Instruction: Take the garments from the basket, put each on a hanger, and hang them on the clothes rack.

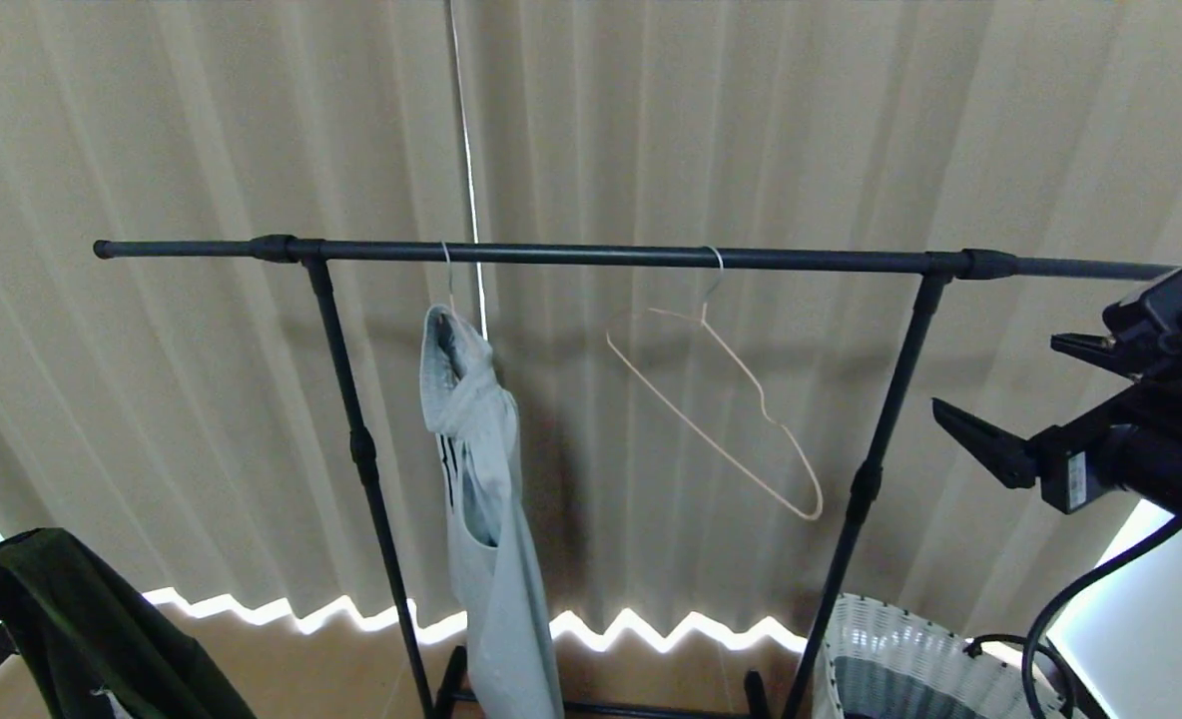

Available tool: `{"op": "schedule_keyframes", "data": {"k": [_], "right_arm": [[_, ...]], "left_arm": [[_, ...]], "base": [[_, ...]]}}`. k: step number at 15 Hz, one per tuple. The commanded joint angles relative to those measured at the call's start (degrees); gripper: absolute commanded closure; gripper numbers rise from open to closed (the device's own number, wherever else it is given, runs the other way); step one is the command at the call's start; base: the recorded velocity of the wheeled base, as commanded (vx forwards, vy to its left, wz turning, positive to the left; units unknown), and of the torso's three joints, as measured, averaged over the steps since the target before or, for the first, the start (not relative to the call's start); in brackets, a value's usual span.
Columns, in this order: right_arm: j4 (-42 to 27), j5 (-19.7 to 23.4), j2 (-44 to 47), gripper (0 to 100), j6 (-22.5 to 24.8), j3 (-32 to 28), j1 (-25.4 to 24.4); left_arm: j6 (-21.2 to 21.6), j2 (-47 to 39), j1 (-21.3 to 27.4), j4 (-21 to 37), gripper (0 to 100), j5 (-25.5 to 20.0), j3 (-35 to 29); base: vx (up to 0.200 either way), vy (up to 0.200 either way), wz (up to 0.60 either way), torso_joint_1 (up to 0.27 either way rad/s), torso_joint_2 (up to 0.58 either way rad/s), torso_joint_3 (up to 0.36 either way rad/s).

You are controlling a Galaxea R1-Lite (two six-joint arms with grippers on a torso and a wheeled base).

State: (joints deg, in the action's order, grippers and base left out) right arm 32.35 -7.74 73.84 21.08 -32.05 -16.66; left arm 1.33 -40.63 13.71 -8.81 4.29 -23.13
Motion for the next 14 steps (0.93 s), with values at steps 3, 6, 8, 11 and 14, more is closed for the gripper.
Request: {"op": "schedule_keyframes", "data": {"k": [3,6,8,11,14], "right_arm": [[-3.6,0.0,5.3,0,-4.8,-3.9,-2.3],[-13.5,0.0,6.3,0,-11.8,-9.1,-8.1],[-17.1,-0.1,8.3,0,-11.9,-11.0,-8.2],[-23.5,-0.2,14.2,0,-13.8,-16.6,-8.3],[-33.1,-0.2,17.3,0,-15.9,-22.9,-10.4]], "left_arm": [[0.0,-0.2,0.0,-0.1,100,0.0,0.0],[0.1,-0.7,0.0,-0.1,100,0.0,0.4],[0.1,-1.0,0.0,-0.1,100,0.0,0.4],[0.1,-1.5,0.0,-0.1,100,0.0,0.4],[0.1,-1.7,0.0,-0.1,100,0.0,0.4]], "base": [[0.200,0.000,0.00,0.005,0.01,0.001],[0.133,0.000,0.00,0.003,0.00,0.002],[0.000,0.000,0.00,0.000,0.00,0.000],[0.000,0.000,0.00,0.000,0.00,0.000],[0.000,0.000,0.00,0.000,0.00,0.000]]}}
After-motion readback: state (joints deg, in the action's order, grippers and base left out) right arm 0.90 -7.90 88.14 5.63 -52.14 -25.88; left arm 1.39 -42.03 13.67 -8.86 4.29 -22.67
